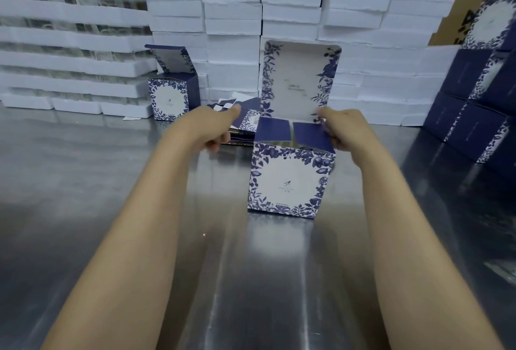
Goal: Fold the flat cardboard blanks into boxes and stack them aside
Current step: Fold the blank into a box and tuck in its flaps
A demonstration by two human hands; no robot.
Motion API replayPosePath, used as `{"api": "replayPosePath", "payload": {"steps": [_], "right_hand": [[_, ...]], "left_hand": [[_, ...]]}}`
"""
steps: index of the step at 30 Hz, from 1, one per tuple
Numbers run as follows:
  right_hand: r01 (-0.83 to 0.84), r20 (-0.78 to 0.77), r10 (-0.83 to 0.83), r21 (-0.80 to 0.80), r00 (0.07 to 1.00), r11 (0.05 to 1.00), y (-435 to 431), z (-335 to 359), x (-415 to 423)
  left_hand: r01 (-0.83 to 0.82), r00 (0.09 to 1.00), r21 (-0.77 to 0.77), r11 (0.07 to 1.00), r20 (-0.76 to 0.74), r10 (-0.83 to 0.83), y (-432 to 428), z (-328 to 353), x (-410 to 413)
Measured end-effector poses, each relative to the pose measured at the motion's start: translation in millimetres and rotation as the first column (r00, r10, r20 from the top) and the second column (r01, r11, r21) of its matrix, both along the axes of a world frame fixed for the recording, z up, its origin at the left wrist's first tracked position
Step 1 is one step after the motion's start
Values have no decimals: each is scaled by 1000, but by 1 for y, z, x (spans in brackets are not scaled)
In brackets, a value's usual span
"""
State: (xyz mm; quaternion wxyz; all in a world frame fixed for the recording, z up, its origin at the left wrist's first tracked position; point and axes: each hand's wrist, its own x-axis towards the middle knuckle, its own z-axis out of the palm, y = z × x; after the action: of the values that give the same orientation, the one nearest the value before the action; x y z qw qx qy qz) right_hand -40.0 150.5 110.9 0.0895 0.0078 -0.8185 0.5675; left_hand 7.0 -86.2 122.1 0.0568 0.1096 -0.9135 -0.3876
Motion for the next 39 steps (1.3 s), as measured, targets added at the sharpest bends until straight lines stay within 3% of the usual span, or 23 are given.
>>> {"api": "replayPosePath", "payload": {"steps": [2,6,9,13,19,23,26,33,36,39], "right_hand": [[-48,92,35,144,995,988,9,9,3],[-181,295,36,482,955,857,9,18,12],[-209,285,69,498,956,842,0,17,16],[-107,127,52,483,991,869,-14,10,15],[48,23,-76,586,997,809,-25,3,6],[36,-6,-38,512,999,858,-22,4,11],[-31,53,5,499,999,866,-13,16,22],[-258,311,83,581,947,772,-4,29,33],[-245,298,84,558,951,793,-10,24,30],[-171,215,40,637,976,751,-14,22,30]], "left_hand": [[58,996,-3,998,71,-58,-5,3,4],[130,980,-24,991,152,-125,7,2,6],[128,982,-63,990,148,-117,16,-4,3],[122,987,-27,992,104,-119,16,-4,3],[9,1000,-220,975,8,-8,25,0,9],[-8,1000,-277,961,-27,1,25,-1,9],[26,1000,-264,964,13,-24,16,6,10],[136,985,-222,966,138,-107,18,10,14],[156,976,-121,980,171,-134,17,8,14],[146,980,-70,987,149,-134,19,5,16]]}}
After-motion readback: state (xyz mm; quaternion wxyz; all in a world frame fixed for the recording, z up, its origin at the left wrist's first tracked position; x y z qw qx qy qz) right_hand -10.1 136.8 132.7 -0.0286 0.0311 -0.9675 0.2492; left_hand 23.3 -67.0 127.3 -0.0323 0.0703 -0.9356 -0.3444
